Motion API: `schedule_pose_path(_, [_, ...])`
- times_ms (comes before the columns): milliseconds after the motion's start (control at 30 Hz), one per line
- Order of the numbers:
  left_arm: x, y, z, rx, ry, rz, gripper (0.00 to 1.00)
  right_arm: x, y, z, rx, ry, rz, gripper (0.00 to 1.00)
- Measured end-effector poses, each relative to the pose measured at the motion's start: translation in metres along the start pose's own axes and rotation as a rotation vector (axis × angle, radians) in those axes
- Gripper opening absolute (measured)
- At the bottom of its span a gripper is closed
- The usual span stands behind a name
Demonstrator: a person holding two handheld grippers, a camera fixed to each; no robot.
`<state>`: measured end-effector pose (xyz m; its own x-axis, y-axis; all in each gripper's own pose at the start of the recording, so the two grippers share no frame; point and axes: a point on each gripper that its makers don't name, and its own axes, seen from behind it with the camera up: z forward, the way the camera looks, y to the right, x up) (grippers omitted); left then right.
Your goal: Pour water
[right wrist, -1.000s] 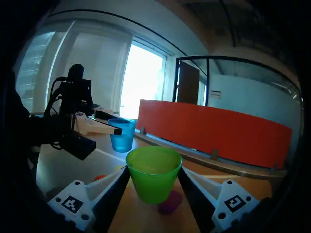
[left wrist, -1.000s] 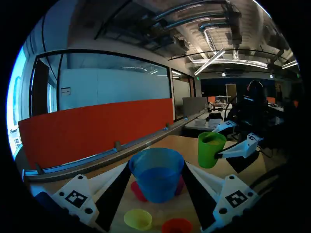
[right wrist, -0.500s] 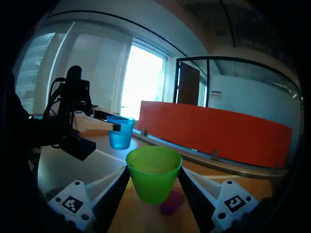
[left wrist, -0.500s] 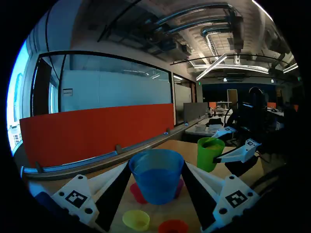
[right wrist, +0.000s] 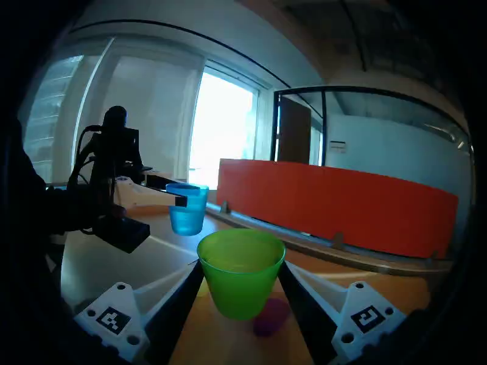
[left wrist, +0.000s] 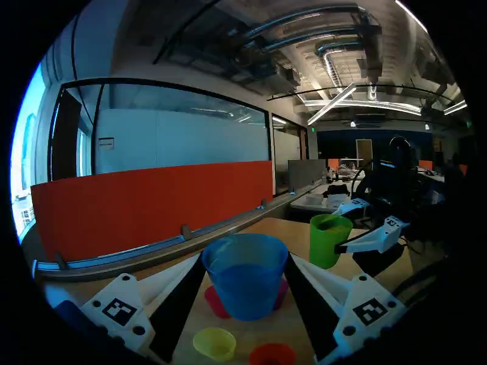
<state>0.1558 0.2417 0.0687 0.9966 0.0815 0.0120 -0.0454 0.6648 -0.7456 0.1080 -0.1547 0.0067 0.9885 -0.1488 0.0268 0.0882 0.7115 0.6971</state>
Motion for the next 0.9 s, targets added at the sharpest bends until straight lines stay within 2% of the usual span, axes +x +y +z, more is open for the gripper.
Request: schedule_pose_path(900, [-0.0011,-0.0032,-0.0016,0.001,-0.011,0.014,0.87,0.0005,-0.0019,0.0054,0.012,-0.007,0.004,0.90])
